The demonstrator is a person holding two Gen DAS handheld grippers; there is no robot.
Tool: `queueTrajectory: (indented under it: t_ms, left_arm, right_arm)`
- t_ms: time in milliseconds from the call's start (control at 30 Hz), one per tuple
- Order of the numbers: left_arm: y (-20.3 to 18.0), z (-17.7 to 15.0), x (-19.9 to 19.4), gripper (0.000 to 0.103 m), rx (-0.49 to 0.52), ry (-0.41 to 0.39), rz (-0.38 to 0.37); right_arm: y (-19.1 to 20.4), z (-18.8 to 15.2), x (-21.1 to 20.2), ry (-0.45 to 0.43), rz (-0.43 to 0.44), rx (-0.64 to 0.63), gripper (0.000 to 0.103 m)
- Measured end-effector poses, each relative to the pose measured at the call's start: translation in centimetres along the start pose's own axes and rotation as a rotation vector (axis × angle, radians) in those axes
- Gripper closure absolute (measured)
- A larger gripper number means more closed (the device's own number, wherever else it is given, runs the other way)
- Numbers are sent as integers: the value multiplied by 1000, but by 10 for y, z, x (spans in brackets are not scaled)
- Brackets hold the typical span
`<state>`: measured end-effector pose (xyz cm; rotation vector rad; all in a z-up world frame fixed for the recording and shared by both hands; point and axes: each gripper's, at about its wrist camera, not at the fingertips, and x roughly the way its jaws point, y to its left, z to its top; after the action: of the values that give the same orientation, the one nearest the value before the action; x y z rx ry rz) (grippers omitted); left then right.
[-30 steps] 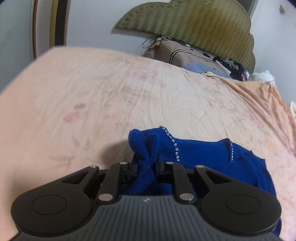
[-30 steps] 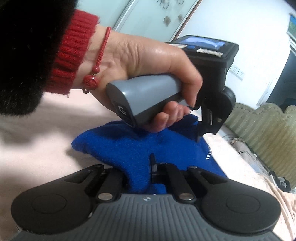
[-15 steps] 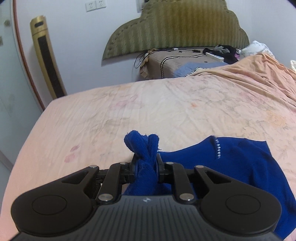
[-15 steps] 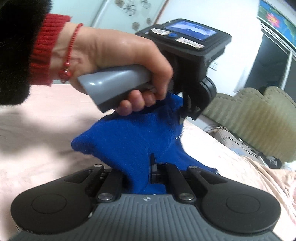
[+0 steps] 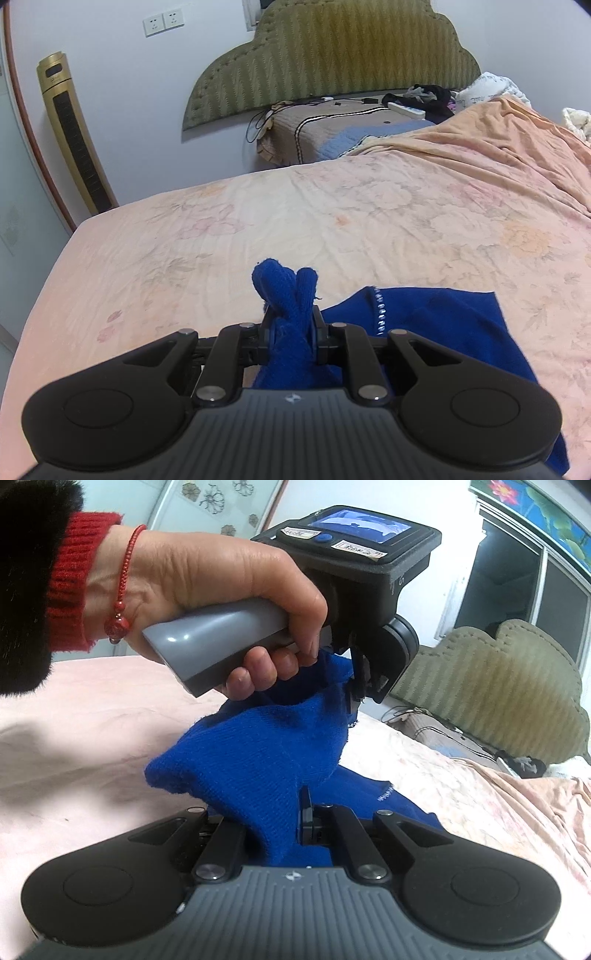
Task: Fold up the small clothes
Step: 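Carry the lifted sweater edge with both grippers and fold it over the body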
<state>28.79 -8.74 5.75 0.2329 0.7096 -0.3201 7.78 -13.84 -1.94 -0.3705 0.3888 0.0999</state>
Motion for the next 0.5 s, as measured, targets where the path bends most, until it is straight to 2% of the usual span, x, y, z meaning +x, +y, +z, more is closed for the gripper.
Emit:
queueTrajectory:
  t_ms: [500]
  left_arm:
    - [-56,13,13,87,23,16,-40]
  right_arm:
    - [-29,-27,-21,29,-92,57,97]
